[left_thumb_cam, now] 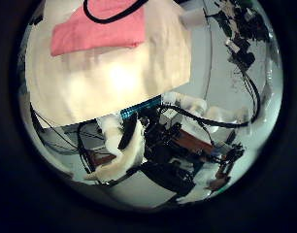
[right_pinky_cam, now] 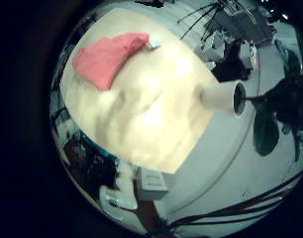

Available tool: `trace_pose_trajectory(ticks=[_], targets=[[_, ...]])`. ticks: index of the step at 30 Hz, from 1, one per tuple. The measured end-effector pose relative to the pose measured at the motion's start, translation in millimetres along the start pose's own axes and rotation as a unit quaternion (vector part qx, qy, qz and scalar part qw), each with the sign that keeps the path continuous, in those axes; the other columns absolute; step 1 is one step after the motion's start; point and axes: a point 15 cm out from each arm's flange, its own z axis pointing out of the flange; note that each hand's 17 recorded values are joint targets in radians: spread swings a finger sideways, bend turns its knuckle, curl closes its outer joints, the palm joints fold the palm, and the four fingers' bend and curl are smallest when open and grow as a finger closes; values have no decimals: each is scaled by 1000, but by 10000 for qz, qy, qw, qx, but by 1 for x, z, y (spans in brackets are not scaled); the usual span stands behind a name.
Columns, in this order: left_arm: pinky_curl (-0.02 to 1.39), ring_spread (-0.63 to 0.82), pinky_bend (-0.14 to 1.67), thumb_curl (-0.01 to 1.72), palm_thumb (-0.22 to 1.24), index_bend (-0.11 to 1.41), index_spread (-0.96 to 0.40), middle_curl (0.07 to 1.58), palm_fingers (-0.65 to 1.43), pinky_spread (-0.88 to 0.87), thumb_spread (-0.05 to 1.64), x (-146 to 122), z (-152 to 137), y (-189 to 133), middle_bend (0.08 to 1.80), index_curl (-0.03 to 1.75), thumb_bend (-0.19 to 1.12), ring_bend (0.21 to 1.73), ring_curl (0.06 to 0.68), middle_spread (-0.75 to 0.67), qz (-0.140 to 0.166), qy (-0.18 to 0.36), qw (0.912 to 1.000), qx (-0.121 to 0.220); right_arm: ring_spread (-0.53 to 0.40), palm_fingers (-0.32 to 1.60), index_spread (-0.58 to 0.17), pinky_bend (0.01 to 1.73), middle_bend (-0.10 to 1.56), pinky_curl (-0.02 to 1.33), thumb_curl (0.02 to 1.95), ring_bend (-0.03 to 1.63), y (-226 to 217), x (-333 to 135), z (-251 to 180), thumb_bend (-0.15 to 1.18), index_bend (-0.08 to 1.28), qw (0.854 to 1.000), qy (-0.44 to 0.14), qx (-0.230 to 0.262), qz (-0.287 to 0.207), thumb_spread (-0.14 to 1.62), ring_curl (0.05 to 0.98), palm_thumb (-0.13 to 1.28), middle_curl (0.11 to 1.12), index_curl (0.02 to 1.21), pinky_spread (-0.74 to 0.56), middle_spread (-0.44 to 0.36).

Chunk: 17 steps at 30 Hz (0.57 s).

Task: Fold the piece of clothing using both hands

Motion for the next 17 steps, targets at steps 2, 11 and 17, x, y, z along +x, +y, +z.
trace_pose_trajectory(ticks=[2, 11, 17], targets=[[317, 524, 356, 307, 358, 151, 129, 314, -13, 503, 1048, 6, 1, -1, 195, 248, -24, 560, 214, 330, -11, -9, 10000, -10, 230, -69, -381, 370, 183, 303, 363, 295, 16, 2, 14, -35, 141, 9998, 0, -170, 117, 1234, 206, 543, 314, 294, 347, 84], [315, 526, 358, 304, 349, 149, 128, 315, -14, 503, 1049, 27, 22, 1, 194, 253, -25, 554, 212, 342, 9, 84, 9999, -137, 252, -54, -378, 340, 170, 307, 334, 243, 91, 10, 86, -5, 158, 9952, -98, -608, 757, 1273, 208, 541, 292, 268, 343, 97], [316, 525, 362, 303, 349, 149, 128, 315, -13, 502, 1049, 19, 32, 3, 194, 253, -25, 557, 215, 343, -156, 150, 9997, -145, 254, -38, -374, 323, 179, 309, 328, 240, 97, 21, 98, -11, 152, 9935, -156, -649, 919, 1282, 218, 572, 282, 263, 333, 133]])
